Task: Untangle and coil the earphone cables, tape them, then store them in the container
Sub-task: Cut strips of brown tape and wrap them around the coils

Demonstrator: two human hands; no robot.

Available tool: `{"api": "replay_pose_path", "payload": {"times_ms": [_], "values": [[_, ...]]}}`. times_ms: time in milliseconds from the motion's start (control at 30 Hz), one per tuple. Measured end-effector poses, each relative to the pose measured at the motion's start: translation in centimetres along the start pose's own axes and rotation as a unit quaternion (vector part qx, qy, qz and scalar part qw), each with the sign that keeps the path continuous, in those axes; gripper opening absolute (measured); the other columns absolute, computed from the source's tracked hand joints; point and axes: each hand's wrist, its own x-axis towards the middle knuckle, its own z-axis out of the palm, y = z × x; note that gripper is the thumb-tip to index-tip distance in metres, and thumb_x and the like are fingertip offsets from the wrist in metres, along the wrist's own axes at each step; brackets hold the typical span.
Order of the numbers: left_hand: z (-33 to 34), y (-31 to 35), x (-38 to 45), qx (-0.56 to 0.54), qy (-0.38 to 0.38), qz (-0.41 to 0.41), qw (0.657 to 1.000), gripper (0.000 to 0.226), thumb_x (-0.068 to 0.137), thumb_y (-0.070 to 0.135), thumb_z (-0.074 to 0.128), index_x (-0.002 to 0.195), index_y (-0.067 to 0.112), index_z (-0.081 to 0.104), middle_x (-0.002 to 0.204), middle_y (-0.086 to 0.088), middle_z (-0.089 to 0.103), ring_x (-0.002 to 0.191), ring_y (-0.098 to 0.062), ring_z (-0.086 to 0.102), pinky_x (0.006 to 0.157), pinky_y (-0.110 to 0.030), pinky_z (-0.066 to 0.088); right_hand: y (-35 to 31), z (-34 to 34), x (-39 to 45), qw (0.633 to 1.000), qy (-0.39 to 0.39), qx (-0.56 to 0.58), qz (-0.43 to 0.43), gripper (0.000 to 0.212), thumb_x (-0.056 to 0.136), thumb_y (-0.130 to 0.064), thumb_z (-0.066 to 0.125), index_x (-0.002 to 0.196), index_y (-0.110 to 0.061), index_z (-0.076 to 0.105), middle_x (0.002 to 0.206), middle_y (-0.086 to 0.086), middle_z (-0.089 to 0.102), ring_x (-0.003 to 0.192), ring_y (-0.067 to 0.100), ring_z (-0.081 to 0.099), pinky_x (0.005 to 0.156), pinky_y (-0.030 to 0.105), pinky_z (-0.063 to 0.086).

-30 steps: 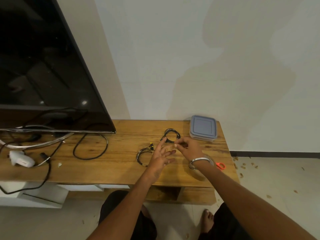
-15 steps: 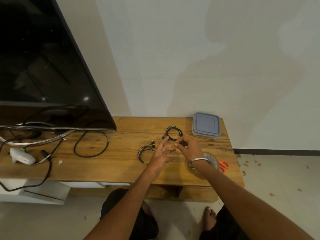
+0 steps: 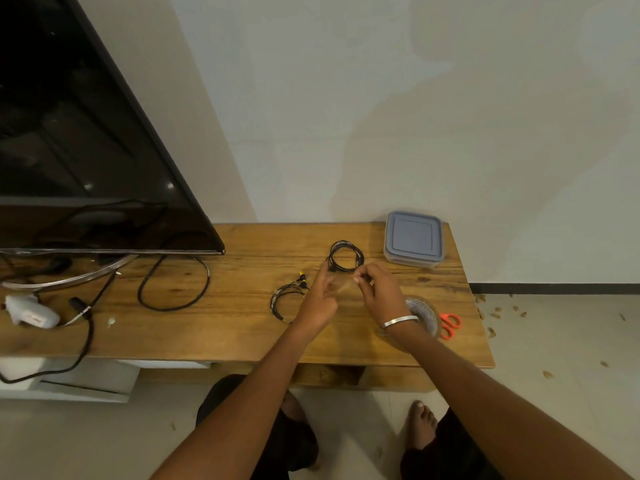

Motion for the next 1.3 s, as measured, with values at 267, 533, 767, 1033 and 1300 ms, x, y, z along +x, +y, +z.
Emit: {"api": "replay_pose_path", "payload": {"times_ms": [267, 533, 767, 1033, 1300], "values": [[-1.1, 0.6, 5.6, 0.215, 0.209, 0.107, 0.948, 0.033, 0.092, 0.001, 0.049, 0.121, 0.009, 0.060, 0.120, -0.006, 0.057, 0.111, -0.022, 0.055, 0.093, -0.034, 0.048, 2.3, -0.9, 0.9, 0.998, 0.023, 0.019, 0.057, 0.004, 0.091, -0.017, 0.059, 0.090, -0.013, 0.062, 0.092, 0.001, 0.055, 0.076, 0.007, 0.050, 0.067, 0.007, 0.037], [0.4, 1.0, 11.8, 0.397, 0.189, 0.008, 0.898, 0.038, 0.089, 0.040, 0.063, 0.101, 0.004, 0.065, 0.107, -0.012, 0.059, 0.105, -0.028, 0.055, 0.087, -0.039, 0.048, 3.9, -0.8, 0.6, 0.996, 0.011, 0.049, 0.079, 0.005, 0.089, -0.016, 0.061, 0.093, -0.014, 0.063, 0.095, 0.001, 0.055, 0.080, 0.001, 0.051, 0.066, 0.002, 0.041], [1.1, 1.7, 11.8, 0.460, 0.195, -0.004, 0.866, 0.020, 0.093, 0.023, 0.063, 0.096, 0.004, 0.068, 0.095, -0.014, 0.069, 0.089, -0.030, 0.064, 0.073, -0.038, 0.053, 4.0, -0.4, 0.5, 0.994, 0.014, 0.065, 0.081, 0.004, 0.089, -0.018, 0.061, 0.093, -0.019, 0.063, 0.094, -0.005, 0.051, 0.083, 0.002, 0.051, 0.066, 0.003, 0.040], [1.6, 0.9, 11.5, 0.560, 0.144, 0.019, 0.816, 0.028, 0.090, -0.003, 0.054, 0.117, 0.002, 0.053, 0.120, -0.017, 0.054, 0.114, -0.031, 0.048, 0.092, -0.037, 0.044, 4.2, -0.4, 0.4, 0.994, 0.016, 0.070, 0.083, 0.006, 0.089, -0.019, 0.061, 0.094, -0.020, 0.063, 0.096, -0.005, 0.051, 0.084, 0.002, 0.051, 0.067, 0.006, 0.040], [1.2, 1.1, 11.4, 0.536, 0.102, 0.054, 0.836, 0.024, 0.094, 0.001, 0.047, 0.117, 0.007, 0.044, 0.105, -0.015, 0.064, 0.096, -0.032, 0.058, 0.083, -0.039, 0.043, 4.4, -0.3, 0.4, 0.993, 0.019, 0.074, 0.091, 0.007, 0.089, -0.020, 0.062, 0.095, -0.019, 0.063, 0.097, -0.005, 0.051, 0.083, 0.001, 0.051, 0.066, 0.004, 0.041]]}}
